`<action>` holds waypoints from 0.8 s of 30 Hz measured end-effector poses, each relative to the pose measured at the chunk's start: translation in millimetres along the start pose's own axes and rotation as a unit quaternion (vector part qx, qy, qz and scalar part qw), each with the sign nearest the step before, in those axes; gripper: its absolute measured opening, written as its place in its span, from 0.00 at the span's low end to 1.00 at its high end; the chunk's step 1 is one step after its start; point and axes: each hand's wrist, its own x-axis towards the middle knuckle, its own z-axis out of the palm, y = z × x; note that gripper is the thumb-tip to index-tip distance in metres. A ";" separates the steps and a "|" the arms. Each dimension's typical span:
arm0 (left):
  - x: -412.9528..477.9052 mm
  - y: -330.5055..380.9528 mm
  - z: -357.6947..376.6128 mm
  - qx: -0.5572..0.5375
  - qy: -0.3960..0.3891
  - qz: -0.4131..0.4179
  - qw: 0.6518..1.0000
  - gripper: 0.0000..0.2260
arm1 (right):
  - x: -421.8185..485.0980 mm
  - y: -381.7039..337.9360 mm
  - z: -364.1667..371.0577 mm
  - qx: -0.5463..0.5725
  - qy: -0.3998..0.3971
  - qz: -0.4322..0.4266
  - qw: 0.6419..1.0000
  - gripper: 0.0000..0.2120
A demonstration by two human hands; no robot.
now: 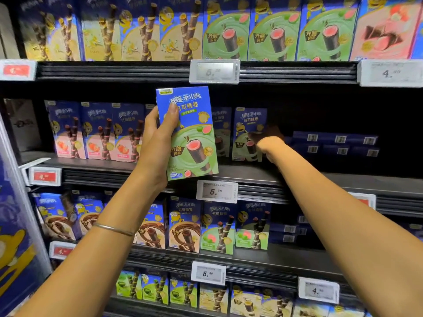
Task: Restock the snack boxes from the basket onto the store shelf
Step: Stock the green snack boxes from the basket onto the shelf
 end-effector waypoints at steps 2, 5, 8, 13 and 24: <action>0.1 -0.5 -0.6 -0.002 -0.001 -0.004 1.000 0.21 | 3.9 -3.2 1.9 -0.004 0.042 -0.006 0.999 0.26; 1.0 -0.7 -1.8 -0.001 -0.004 -0.007 1.000 0.21 | 11.4 -1.7 5.7 0.011 0.037 -0.002 0.999 0.27; 3.0 -2.1 -2.8 0.002 -0.010 -0.008 1.000 0.21 | 15.9 0.2 8.2 0.018 0.040 -0.002 0.999 0.26; 6.3 -4.2 -4.7 0.001 -0.016 -0.005 1.000 0.21 | 20.5 -1.5 13.1 -0.001 0.057 -0.003 0.998 0.25; 11.3 -6.7 -5.5 -0.006 -0.026 -0.005 1.000 0.19 | 25.5 0.2 19.0 0.000 0.049 -0.015 0.999 0.19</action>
